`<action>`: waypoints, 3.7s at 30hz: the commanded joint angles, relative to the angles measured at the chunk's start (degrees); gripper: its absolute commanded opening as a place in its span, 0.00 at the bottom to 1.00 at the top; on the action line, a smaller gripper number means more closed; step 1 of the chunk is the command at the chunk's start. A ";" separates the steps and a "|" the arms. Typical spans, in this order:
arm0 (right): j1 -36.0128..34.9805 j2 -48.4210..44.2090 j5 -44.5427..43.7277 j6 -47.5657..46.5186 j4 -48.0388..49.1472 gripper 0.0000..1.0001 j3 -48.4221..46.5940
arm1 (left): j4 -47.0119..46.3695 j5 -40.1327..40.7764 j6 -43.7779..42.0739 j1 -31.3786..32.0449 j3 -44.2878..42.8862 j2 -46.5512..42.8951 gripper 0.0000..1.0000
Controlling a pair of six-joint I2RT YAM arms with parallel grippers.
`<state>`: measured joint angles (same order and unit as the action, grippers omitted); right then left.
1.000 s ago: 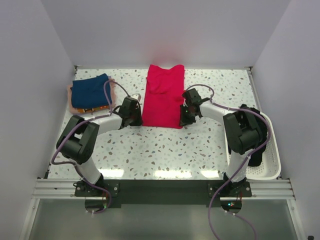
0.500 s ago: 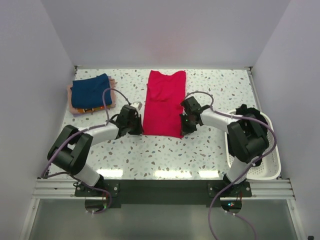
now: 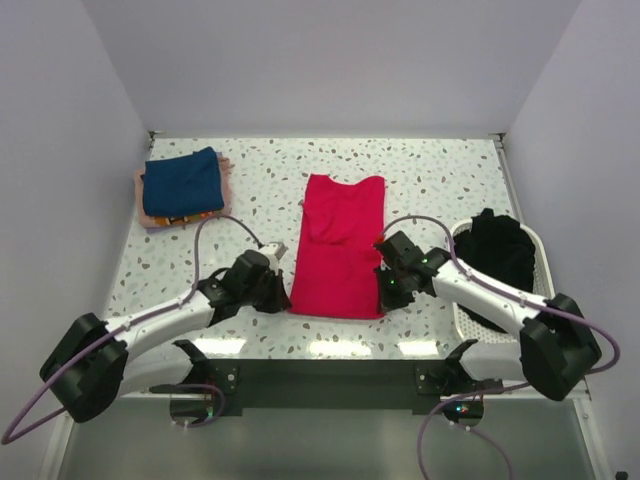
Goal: Fold and stack the t-shirts
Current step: Fold the tshirt, then neatly place the folded tshirt to the corner
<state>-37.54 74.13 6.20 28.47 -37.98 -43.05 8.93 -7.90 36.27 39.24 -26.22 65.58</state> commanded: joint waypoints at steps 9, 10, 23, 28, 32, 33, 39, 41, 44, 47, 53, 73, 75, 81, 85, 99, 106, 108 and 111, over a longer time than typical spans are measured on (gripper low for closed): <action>-7.98 -15.76 2.07 10.28 -16.59 0.00 -1.15 | 11.36 1.83 15.05 10.49 0.12 -19.25 0.00; -8.51 -17.68 1.72 10.81 -18.78 0.00 -2.47 | 12.07 3.14 15.93 11.11 -1.97 -19.79 0.00; -8.60 -19.11 -8.03 11.17 -29.18 0.00 -23.47 | 17.09 11.06 13.48 13.40 -21.06 -18.31 0.00; -8.43 -15.51 -15.50 7.84 -26.89 0.00 -26.82 | 15.15 14.48 10.76 13.23 -24.05 -13.03 0.00; -5.62 -12.08 -17.54 4.50 -23.82 0.00 -27.62 | 13.75 14.67 9.17 11.04 -24.32 -10.04 0.00; -3.27 -11.38 -17.19 3.62 -23.03 0.00 -27.79 | 12.27 14.15 8.30 10.07 -24.15 -9.60 0.00; 5.01 -6.82 -14.46 -3.67 -18.19 0.00 -30.94 | 5.05 5.80 3.82 1.81 -25.89 -3.89 0.00; 5.72 -4.88 -14.55 -4.91 -17.75 0.00 -32.27 | 4.61 5.18 2.58 1.36 -27.39 -0.74 0.00; 7.30 -1.72 -14.37 -7.02 -16.17 0.00 -33.77 | 3.91 3.95 0.82 0.57 -29.68 2.78 0.00; 9.50 1.09 -13.32 -8.51 -14.15 0.00 -34.82 | 3.38 3.77 -0.76 -1.09 -31.44 5.60 0.00; 13.36 5.67 -10.77 -10.89 -11.07 0.00 -36.67 | -0.22 0.09 -2.78 -5.40 -33.55 11.57 0.00; 22.95 31.94 -4.70 -13.71 -1.93 0.00 -54.66 | -6.99 -7.40 -5.78 -15.24 -52.34 38.38 0.38; 23.56 34.93 -5.40 -12.92 -1.92 0.37 -57.92 | -7.00 -6.43 -5.51 -15.86 -57.33 40.85 0.85; 23.57 30.56 -5.15 -13.53 -1.40 0.62 -59.09 | -3.74 -3.17 -9.02 -16.04 -57.57 38.75 1.00; 23.56 24.33 -1.20 -14.06 0.71 0.62 -49.80 | -7.25 -6.32 -7.19 -16.13 -47.98 34.63 1.00; 22.95 22.19 11.29 -10.89 8.70 0.55 -29.65 | -24.66 -16.53 2.65 -16.04 -25.38 29.87 1.00; 22.95 27.12 11.74 -11.24 10.38 0.54 -25.68 | -36.08 -20.93 9.43 -15.95 -18.61 32.32 1.00; 23.04 28.26 10.86 -11.42 10.03 0.54 -25.60 | -39.07 -20.58 10.48 -15.87 -17.20 32.85 1.00; 23.04 30.37 9.72 -11.77 9.68 0.54 -25.42 | -40.65 -19.88 11.62 -15.95 -16.76 34.35 1.00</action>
<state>-14.35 103.74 16.12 16.91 -29.65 -68.66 -23.97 -26.87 45.01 23.27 -43.59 99.07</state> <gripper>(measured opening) 0.538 0.997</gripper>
